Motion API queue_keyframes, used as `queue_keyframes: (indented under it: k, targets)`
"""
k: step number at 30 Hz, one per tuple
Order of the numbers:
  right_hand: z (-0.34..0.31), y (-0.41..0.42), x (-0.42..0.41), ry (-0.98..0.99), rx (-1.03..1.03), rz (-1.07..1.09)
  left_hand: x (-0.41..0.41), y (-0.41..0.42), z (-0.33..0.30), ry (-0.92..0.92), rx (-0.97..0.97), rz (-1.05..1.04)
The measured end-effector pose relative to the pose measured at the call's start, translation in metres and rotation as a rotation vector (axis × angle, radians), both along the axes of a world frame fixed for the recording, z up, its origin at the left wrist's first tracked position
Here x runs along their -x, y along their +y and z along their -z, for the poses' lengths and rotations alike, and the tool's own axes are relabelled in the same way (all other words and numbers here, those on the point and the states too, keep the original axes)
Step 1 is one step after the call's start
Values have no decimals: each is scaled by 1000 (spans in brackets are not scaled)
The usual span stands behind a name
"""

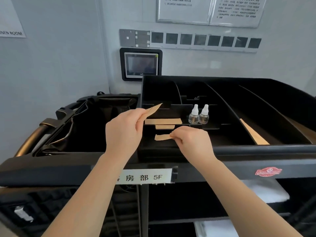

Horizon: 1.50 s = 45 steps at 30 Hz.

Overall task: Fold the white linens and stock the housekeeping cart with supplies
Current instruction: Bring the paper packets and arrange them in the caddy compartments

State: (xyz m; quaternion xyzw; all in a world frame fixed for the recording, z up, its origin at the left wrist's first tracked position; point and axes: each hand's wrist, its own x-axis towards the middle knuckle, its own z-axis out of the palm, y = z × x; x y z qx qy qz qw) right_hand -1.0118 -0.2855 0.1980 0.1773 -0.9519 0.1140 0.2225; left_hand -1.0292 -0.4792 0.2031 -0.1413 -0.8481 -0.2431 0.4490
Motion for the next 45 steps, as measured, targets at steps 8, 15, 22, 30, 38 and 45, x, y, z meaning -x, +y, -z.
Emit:
queue_keyframes:
  k: [8,15,22,30,38,45]
  targets:
    - [-9,-15,52,-179,-250,-7,21,-1,9,-37,-23,66]
    - [-11,-15,73,-503,-278,-122,30,0,17,-75,-28,67]
    - [-15,1,57,-254,19,8,33,4,14,-36,51,100]
    - [-18,-1,36,358,281,-205,36,29,10,67,222,128]
    - [-16,18,42,-11,799,-160,34,33,5,-57,-153,291]
    - [-20,21,35,229,534,-200,44,38,5,76,147,170]
